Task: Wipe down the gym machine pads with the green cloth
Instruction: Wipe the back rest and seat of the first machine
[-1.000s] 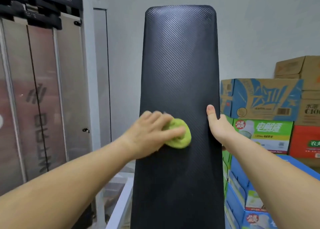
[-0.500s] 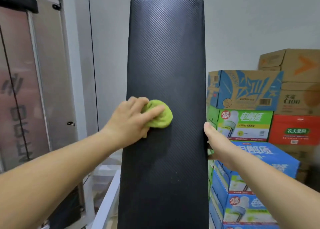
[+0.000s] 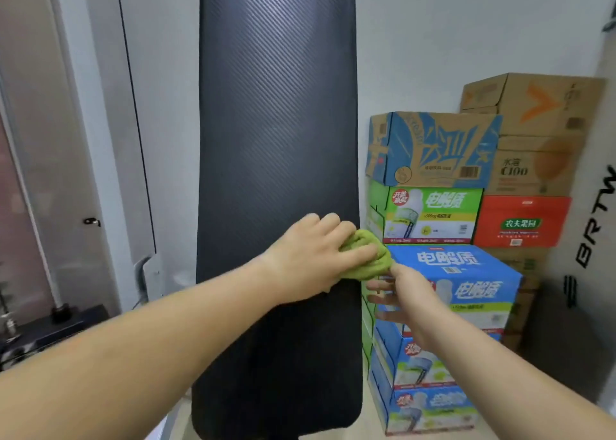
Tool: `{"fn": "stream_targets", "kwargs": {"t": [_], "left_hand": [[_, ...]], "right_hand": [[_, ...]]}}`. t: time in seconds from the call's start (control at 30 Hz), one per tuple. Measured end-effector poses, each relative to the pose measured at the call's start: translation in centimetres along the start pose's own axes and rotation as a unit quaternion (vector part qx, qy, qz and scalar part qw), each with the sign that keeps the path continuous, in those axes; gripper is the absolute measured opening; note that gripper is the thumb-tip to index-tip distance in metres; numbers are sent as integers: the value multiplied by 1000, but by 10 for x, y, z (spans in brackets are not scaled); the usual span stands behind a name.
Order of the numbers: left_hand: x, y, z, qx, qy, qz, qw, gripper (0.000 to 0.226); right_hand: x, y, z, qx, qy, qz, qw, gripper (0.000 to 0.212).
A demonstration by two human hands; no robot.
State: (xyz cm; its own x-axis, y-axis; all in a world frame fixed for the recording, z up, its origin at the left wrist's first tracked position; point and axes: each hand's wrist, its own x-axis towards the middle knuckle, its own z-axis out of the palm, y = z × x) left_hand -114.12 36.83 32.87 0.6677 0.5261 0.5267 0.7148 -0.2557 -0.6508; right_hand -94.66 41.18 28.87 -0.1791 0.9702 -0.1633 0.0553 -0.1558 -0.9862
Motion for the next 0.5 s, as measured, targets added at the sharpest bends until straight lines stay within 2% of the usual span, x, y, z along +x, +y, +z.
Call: {"fn": "stream_targets", "kwargs": {"t": [0.03, 0.07, 0.13, 0.17, 0.2, 0.37, 0.43, 0.5], "left_hand": [[8, -21, -8, 33, 12, -27, 999, 63], [17, -39, -17, 45, 36, -102, 993, 61], [26, -55, -28, 19, 72, -300, 951, 61], [25, -50, -28, 7, 70, -344, 936, 62], [21, -36, -24, -4, 68, -349, 935, 63], [-59, 97, 18, -137, 35, -206, 968, 53], [-105, 140, 29, -154, -25, -115, 981, 49], [-132, 152, 27, -134, -82, -7, 988, 53]], "right_hand": [[-1, 2, -1, 0, -3, 1, 1000, 40], [-3, 2, 0, 0, -5, -1, 1000, 45], [-7, -2, 5, -11, -10, -12, 1000, 50], [-11, -2, 8, -20, -14, -14, 1000, 51], [-15, -1, 13, -22, -16, -14, 1000, 53], [-31, 32, 22, 1, 24, 5, 1000, 66], [-37, 49, 18, -13, 28, 18, 999, 60], [-42, 62, 15, -26, 16, 32, 999, 50]]}}
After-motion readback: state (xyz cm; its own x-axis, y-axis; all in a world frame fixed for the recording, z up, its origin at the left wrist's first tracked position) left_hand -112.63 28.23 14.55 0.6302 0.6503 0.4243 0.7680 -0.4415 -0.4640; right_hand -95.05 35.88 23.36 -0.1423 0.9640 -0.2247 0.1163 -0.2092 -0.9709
